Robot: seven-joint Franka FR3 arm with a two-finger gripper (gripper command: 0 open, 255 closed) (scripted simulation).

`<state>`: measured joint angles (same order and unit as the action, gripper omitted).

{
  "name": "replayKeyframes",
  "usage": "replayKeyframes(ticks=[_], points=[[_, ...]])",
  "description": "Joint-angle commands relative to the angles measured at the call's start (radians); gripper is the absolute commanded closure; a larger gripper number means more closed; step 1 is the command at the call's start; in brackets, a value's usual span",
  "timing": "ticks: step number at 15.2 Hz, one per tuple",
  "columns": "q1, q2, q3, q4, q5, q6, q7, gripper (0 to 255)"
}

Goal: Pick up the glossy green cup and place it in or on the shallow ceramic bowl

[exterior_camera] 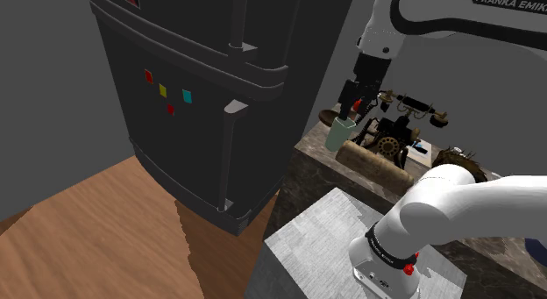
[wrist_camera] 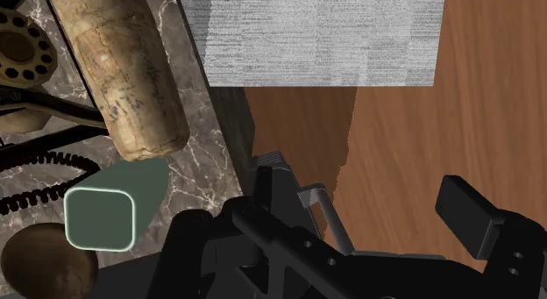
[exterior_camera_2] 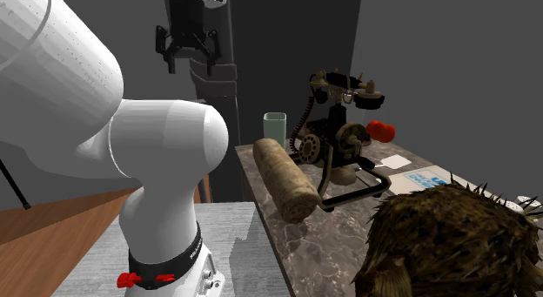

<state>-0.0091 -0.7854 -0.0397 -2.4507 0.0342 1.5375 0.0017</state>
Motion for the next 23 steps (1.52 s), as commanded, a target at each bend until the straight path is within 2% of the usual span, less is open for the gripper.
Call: replayKeyframes(ticks=[1, 13, 19, 23], points=[[0.000, 0.000, 0.000, 0.000, 0.000, 0.000, 0.000, 0], [-0.093, 0.279, -0.165, 0.005, -0.142, 0.298, -0.150, 0], [-0.125, 0.460, -0.244, 0.070, -0.169, 0.431, -0.221, 0], [-0.127, 0.475, -0.250, 0.029, -0.171, 0.488, -0.221, 0]])
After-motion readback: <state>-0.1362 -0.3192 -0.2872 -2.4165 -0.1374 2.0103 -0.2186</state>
